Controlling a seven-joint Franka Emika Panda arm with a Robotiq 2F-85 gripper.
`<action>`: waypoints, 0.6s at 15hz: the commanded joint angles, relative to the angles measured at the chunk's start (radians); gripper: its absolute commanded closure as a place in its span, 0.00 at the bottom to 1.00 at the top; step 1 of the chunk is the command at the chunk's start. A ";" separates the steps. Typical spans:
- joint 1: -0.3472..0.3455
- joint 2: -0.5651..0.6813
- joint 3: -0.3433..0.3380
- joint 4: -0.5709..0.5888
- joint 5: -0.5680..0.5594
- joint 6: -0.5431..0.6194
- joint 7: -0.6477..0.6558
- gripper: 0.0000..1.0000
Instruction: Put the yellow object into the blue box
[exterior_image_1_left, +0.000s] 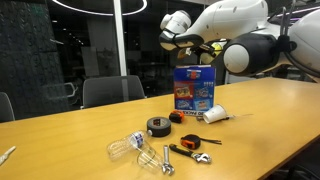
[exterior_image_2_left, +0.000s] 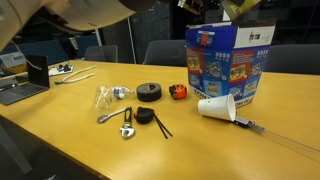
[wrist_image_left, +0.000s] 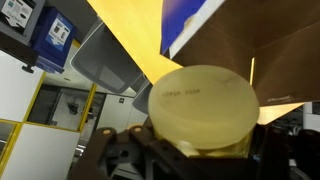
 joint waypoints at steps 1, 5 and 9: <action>-0.007 0.051 -0.019 0.061 -0.020 0.001 -0.048 0.55; -0.018 0.072 -0.011 0.069 -0.007 0.001 -0.060 0.52; -0.020 0.075 -0.014 0.069 -0.011 -0.001 -0.070 0.02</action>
